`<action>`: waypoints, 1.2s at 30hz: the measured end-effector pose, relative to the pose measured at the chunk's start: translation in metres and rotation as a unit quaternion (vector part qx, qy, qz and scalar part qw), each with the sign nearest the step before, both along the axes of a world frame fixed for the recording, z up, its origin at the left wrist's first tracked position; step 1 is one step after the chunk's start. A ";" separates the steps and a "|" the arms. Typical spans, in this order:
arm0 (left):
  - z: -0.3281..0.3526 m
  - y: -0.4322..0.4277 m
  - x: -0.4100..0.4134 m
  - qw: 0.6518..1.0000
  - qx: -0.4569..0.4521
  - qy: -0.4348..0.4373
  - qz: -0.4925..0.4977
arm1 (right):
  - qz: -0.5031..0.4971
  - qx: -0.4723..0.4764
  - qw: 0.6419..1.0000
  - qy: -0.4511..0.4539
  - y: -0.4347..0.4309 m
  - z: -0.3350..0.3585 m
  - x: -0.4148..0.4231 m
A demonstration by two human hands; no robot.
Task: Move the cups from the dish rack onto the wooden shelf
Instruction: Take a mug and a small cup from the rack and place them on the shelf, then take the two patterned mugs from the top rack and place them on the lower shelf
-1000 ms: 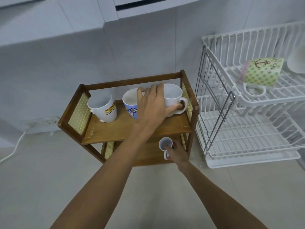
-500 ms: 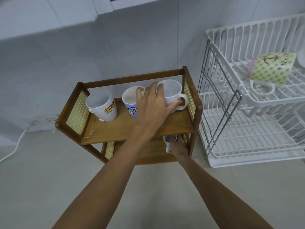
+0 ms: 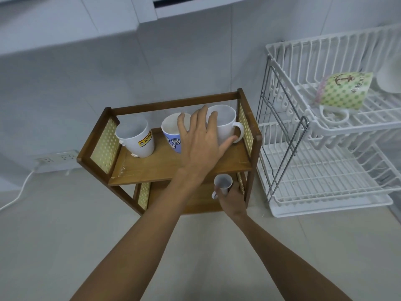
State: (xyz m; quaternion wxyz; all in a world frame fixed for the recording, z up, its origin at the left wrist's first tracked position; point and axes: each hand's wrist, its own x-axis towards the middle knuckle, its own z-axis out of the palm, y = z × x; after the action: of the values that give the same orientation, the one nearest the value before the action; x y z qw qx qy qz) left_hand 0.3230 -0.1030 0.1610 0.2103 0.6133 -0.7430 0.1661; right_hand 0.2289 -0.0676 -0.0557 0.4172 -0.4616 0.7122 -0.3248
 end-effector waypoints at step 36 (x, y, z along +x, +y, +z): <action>0.059 0.139 -0.282 0.977 -0.094 0.144 -0.123 | 0.045 -0.303 0.854 0.420 0.156 0.288 -0.367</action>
State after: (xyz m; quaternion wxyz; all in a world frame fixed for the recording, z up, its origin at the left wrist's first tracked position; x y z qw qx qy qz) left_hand 0.0412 0.0358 0.2204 0.3907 0.5121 -0.7558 0.1179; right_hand -0.1384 0.0887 0.2322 -0.0679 -0.6891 0.6645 -0.2811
